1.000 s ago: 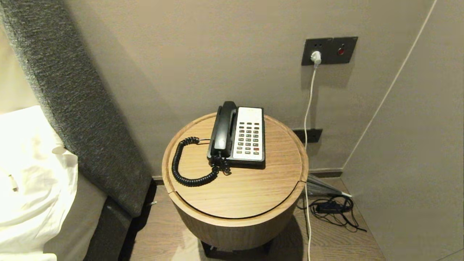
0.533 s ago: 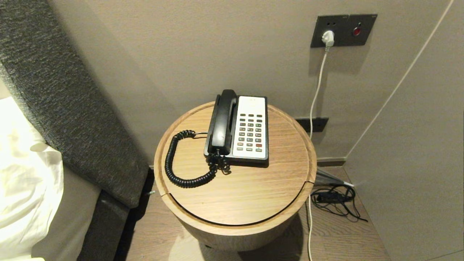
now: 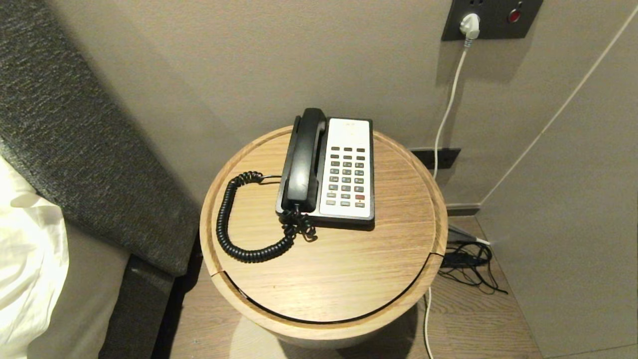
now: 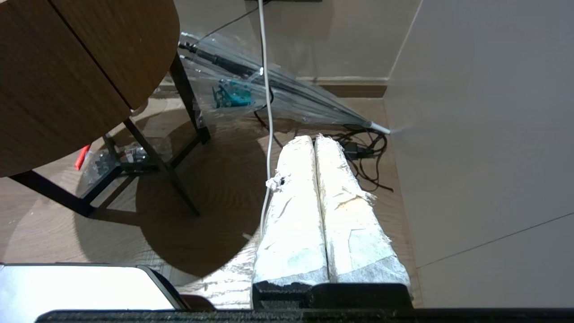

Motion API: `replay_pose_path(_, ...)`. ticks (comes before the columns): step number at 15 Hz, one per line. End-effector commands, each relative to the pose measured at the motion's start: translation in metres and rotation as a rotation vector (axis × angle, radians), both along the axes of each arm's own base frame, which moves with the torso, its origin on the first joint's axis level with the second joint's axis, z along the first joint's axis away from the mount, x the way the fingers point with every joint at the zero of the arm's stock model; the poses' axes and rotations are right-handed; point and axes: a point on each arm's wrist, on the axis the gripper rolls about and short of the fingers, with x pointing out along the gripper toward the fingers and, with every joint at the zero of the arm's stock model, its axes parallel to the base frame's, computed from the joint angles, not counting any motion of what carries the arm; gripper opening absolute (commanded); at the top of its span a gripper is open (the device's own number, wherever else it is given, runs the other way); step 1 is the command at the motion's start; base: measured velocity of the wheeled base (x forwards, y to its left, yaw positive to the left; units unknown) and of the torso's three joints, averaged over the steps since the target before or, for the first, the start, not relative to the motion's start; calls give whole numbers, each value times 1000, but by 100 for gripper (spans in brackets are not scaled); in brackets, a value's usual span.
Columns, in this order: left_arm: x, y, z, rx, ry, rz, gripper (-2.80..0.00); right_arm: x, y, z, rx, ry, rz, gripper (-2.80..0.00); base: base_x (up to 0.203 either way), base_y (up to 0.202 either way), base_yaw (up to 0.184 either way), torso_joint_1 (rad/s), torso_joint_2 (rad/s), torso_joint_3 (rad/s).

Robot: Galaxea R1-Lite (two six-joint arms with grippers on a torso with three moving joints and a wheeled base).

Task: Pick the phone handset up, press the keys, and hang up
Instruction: Pick up the desk phone handset

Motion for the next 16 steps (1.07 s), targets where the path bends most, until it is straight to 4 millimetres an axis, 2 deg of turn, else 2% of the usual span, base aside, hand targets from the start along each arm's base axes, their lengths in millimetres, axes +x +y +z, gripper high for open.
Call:
replay_pose_path(1, 0, 0, 0, 2, 3, -1, -280, 0, 0, 0, -1, 1, 1, -280, 0, 0, 0, 2, 2, -27)
replay_pose_path(4, 0, 0, 0, 12, -1, 1, -280, 0, 0, 0, -1, 1, 0, -280, 0, 0, 0, 0, 0, 0)
replay_pose_path(5, -2, 0, 7, 26, -28, -6, -280, 0, 0, 0, -1, -1, 0, -280, 0, 0, 0, 0, 0, 0)
replay_pose_path(6, -7, -1, 24, 37, -73, -25, -280, 0, 0, 0, -1, -1, 2, -280, 0, 0, 0, 0, 0, 0)
replay_pose_path(7, -14, -1, 48, 46, -107, -53, -280, 0, 0, 0, -1, 0, 1, -280, 0, 0, 0, 0, 0, 0)
replay_pose_path(8, -22, -2, 83, 56, -134, -91, -280, 0, 0, 0, -1, -1, 2, -280, 0, 0, 0, 0, 0, 0)
replay_pose_path(10, -31, -5, 172, 75, -163, -191, -280, 0, 0, 0, -1, -1, 2, -280, 0, 0, 0, 0, 0, 0)
replay_pose_path(11, -16, -6, 210, 77, -113, -247, -280, 0, 0, 0, -1, 1, 0, -280, 0, 0, 0, 0, 0, 0)
replay_pose_path(12, 11, -7, 241, 75, -45, -297, -280, 0, 0, 0, -1, 1, 1, -280, 0, 0, 0, 0, 0, 0)
replay_pose_path(14, 73, -8, 291, 79, 51, -371, -280, 0, 0, 0, -1, 0, 1, -280, 0, 0, 0, 0, 0, 0)
replay_pose_path(16, 134, -12, 334, 93, 70, -442, -280, 0, 0, 0, -1, 1, 1, -280, 0, 0, 0, 0, 0, 0)
